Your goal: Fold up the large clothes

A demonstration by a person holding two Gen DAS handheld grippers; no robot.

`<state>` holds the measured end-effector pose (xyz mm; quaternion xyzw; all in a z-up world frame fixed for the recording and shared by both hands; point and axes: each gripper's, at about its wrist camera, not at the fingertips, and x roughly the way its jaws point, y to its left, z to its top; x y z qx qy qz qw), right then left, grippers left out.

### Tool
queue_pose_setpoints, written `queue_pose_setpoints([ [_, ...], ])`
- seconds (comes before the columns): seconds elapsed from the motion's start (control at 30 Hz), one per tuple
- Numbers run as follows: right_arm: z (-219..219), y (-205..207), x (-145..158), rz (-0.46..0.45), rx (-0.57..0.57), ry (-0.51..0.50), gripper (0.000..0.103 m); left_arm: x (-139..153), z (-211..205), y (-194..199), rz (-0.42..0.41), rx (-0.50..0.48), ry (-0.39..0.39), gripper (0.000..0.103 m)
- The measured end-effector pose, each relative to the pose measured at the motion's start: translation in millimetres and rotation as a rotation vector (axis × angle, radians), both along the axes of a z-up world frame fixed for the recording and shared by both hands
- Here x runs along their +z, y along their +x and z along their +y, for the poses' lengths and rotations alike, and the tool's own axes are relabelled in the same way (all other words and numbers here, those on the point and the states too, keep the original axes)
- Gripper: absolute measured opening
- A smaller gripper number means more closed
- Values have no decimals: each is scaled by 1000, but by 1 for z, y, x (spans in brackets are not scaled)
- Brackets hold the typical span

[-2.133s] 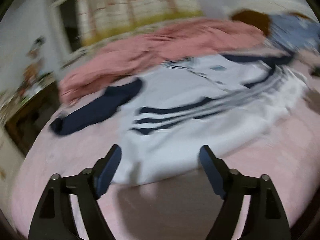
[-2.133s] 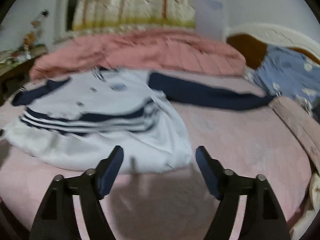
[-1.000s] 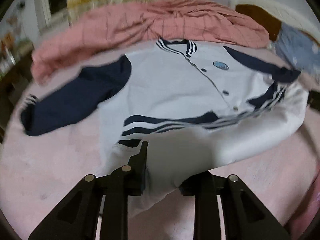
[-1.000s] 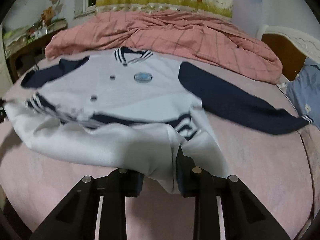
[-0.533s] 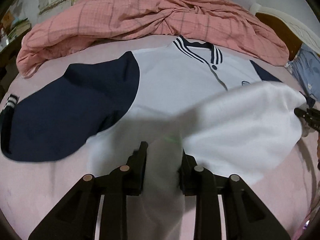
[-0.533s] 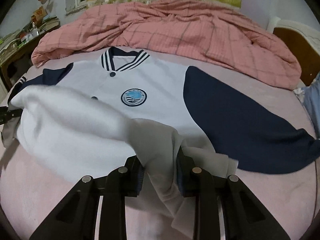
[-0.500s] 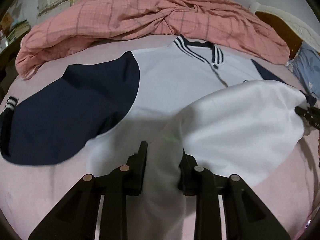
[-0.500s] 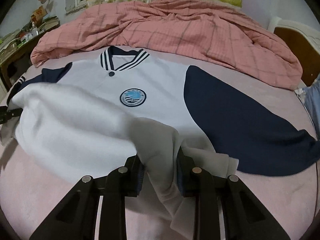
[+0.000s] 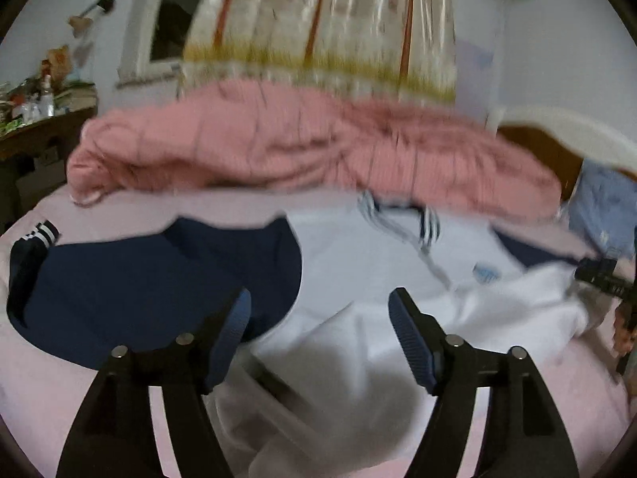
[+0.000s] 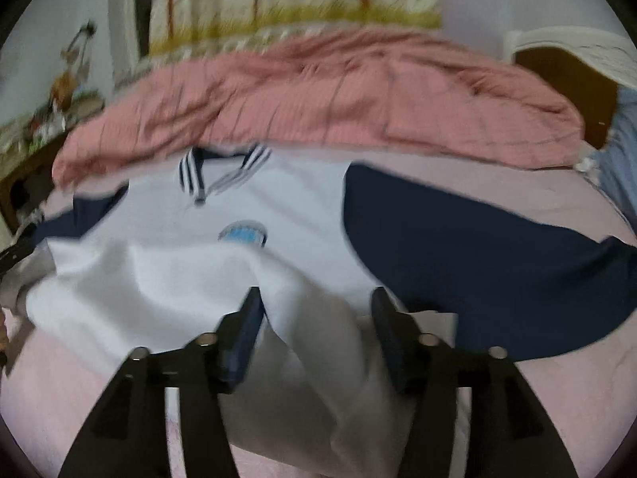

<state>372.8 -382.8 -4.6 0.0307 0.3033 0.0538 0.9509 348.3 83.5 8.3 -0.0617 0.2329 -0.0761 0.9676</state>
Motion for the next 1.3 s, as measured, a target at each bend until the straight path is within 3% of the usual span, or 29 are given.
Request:
queue_pose_setpoints([
  [0.07, -11, -12, 12, -79, -39, 31, 67, 8, -1, -8, -22, -13, -12, 75],
  [0.13, -19, -22, 22, -137, -59, 65, 74, 14, -11, -16, -41, -35, 31, 76],
  [0.2, -24, -25, 28, -110, -2, 127, 74, 16, -25, -17, -15, -74, 60, 77],
  [0.3, -17, -25, 26, -36, 152, 179, 51, 7, -39, -9, 76, -166, -5, 77],
  [0.37, -4, -19, 19, 41, 240, 160, 48, -7, -52, 2, 166, -158, 40, 74],
  [0.4, 0, -18, 15, 47, 211, 128, 43, -16, -57, 8, 197, -140, 75, 71],
  [0.5, 12, -28, 18, -56, 117, -2, 41, -40, -62, 23, 273, -77, 156, 70],
  [0.57, 18, -38, 24, -127, 134, -18, 41, -46, -58, 29, 276, -57, 123, 71],
  [0.63, 23, -51, 31, -228, 114, -50, 41, -53, -63, 35, 241, 39, 213, 71],
  [0.7, 28, -56, 33, -260, 145, -64, 41, -61, -68, 43, 264, 69, 283, 71],
  [0.8, 30, -54, 30, -229, 168, -47, 41, -56, -53, 39, 253, 65, 202, 70],
  [0.87, 30, -37, 20, -97, 183, -51, 41, -59, -46, 38, 274, 50, 173, 71],
  [0.93, 23, -11, -4, 94, 150, -20, 41, -60, -45, 41, 287, 47, 172, 73],
  [1.0, 13, 6, -23, 181, 116, 46, 41, -61, -48, 40, 286, 59, 198, 77],
  [1.1, 5, 7, -25, 170, 103, 104, 43, -65, -49, 44, 307, 105, 217, 93],
  [1.13, 8, 7, -29, 168, 104, 93, 49, -66, -46, 45, 316, 111, 201, 95],
  [1.2, 21, 10, -38, 176, 113, 13, 58, -66, -39, 47, 325, 95, 158, 95],
  [1.3, 45, 12, -46, 171, 98, -142, 61, -59, -40, 38, 272, 95, 161, 92],
])
